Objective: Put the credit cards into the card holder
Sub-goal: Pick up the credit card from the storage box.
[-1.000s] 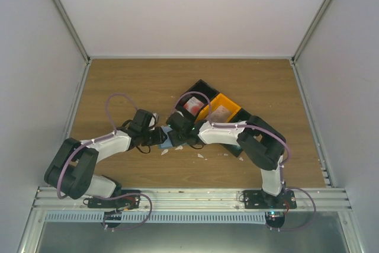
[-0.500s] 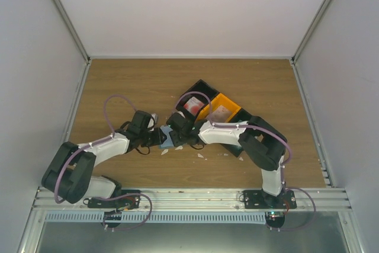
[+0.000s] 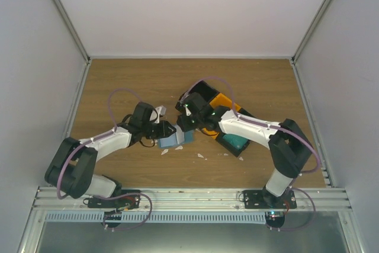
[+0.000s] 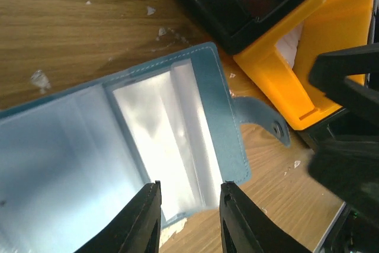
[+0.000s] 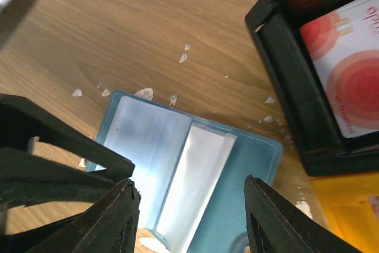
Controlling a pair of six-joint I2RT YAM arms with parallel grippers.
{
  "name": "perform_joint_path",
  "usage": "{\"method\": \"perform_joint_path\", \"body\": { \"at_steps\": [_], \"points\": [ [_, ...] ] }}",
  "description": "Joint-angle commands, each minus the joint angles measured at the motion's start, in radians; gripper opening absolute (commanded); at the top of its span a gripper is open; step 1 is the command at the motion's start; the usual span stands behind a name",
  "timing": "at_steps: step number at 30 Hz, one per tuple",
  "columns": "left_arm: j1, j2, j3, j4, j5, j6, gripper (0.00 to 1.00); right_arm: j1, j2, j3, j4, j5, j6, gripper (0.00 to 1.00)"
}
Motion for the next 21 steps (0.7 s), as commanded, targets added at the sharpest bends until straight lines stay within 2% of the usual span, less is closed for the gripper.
{"method": "perform_joint_path", "body": {
  "at_steps": [1,11,17,21],
  "points": [
    [0.004,0.086,0.06,0.087,0.067,0.026,0.31,-0.05,-0.062,-0.029,-0.018,-0.06,-0.075,0.5],
    [-0.001,0.188,0.088,0.143,0.127,0.023,0.31,-0.242,-0.154,-0.073,-0.163,-0.06,-0.262,0.49],
    [-0.012,0.228,0.089,0.174,0.137,0.003,0.3,-0.343,-0.065,-0.03,-0.257,-0.058,-0.357,0.38],
    [-0.026,0.234,0.091,0.2,0.137,-0.016,0.3,-0.35,0.02,0.029,-0.288,-0.055,-0.426,0.39]
  ]
}}
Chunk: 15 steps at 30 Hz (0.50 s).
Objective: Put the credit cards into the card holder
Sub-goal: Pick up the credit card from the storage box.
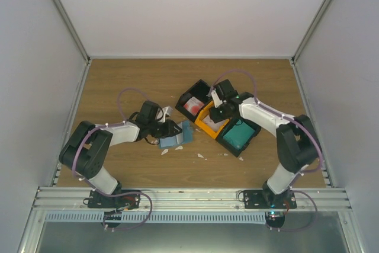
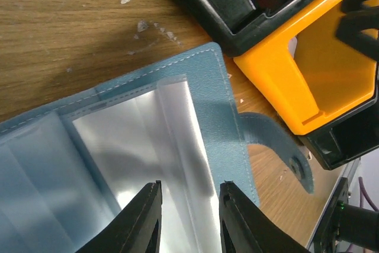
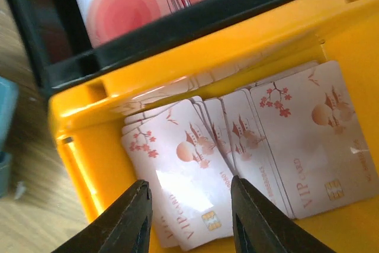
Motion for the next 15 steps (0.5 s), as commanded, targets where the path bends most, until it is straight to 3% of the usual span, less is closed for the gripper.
{"method": "perform_joint_path", "body": {
  "at_steps": [1,15],
  "points": [
    [-0.022,0.017,0.024,0.087,0.02,-0.018,0.3,-0.006,0.095,0.088,-0.073,0.0,-0.116,0.4],
    [-0.071,0.089,0.058,0.089,-0.036,-0.025,0.3,-0.006,0.298,0.199,-0.126,0.039,-0.2,0.45]
  ]
}}
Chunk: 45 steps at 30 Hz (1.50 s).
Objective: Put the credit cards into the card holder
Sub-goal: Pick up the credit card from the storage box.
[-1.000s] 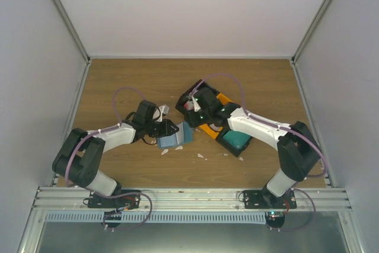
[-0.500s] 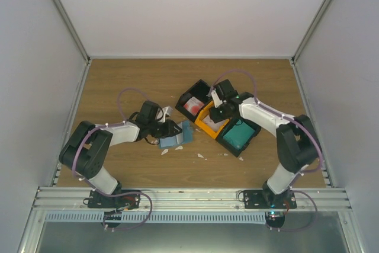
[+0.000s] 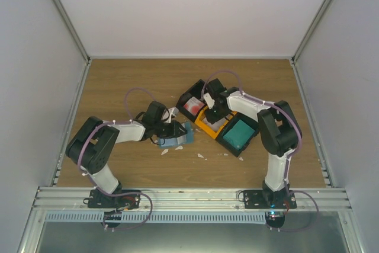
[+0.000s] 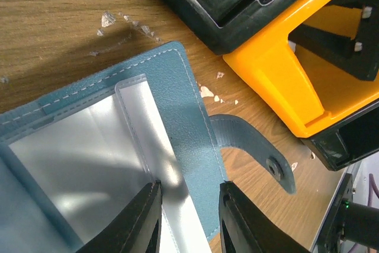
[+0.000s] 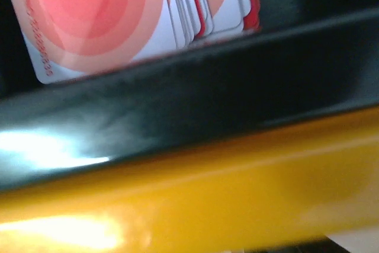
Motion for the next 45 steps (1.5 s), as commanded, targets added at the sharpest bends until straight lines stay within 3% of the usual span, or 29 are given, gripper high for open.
{"method": "perform_joint_path", "body": {
  "at_steps": [1,12,38,45],
  "points": [
    [-0.01,0.019,0.023,0.04,-0.026,-0.002,0.3,-0.004,0.042,0.024,-0.034,0.008,-0.043,0.45],
    [-0.017,0.043,0.038,0.041,-0.029,-0.001,0.3,-0.004,0.015,0.014,-0.067,-0.082,-0.043,0.22],
    [-0.027,0.16,0.163,0.021,-0.049,0.007,0.29,0.008,-0.131,-0.035,-0.104,-0.322,-0.053,0.22],
    [-0.026,0.166,0.171,0.018,-0.05,0.006,0.29,0.012,-0.125,-0.053,-0.108,-0.32,-0.051,0.22]
  ]
}}
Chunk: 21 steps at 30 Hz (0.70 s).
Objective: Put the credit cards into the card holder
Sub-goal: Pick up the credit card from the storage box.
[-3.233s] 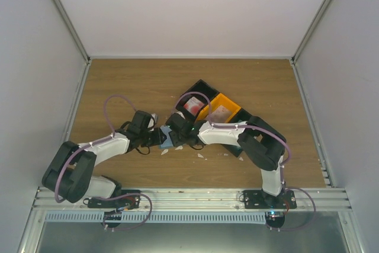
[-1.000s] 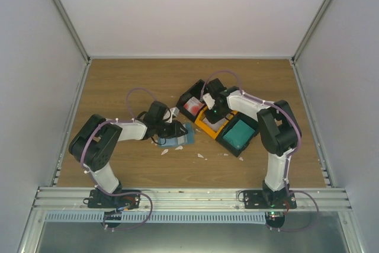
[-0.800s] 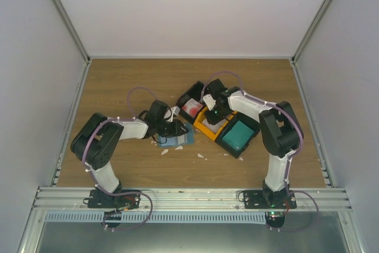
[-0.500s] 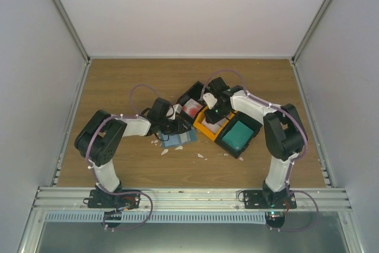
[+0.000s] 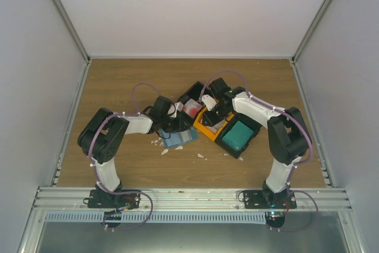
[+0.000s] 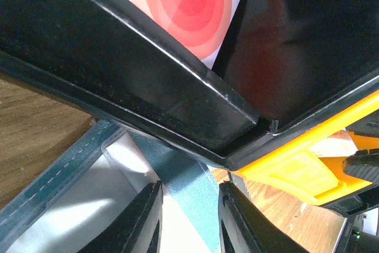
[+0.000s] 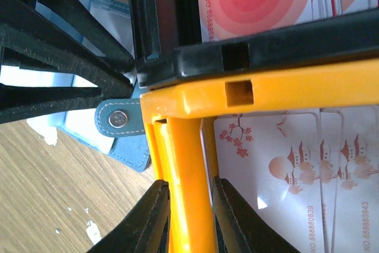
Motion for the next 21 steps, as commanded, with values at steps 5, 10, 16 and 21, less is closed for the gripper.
{"method": "perform_joint_path", "body": {
  "at_steps": [5,10,16,21],
  "points": [
    [-0.011,0.019,0.024,0.021,-0.016,0.013,0.29,0.011,-0.003,-0.021,-0.025,-0.009,-0.003,0.32],
    [-0.011,0.019,0.025,0.018,-0.015,0.016,0.29,0.019,0.019,-0.015,-0.008,-0.032,-0.006,0.38],
    [-0.011,0.016,0.021,0.011,-0.012,0.018,0.29,0.037,0.057,-0.011,0.012,-0.031,-0.003,0.29],
    [-0.011,-0.003,0.003,-0.012,-0.011,0.04,0.29,0.038,0.02,-0.006,0.043,0.05,0.053,0.08]
  ]
}}
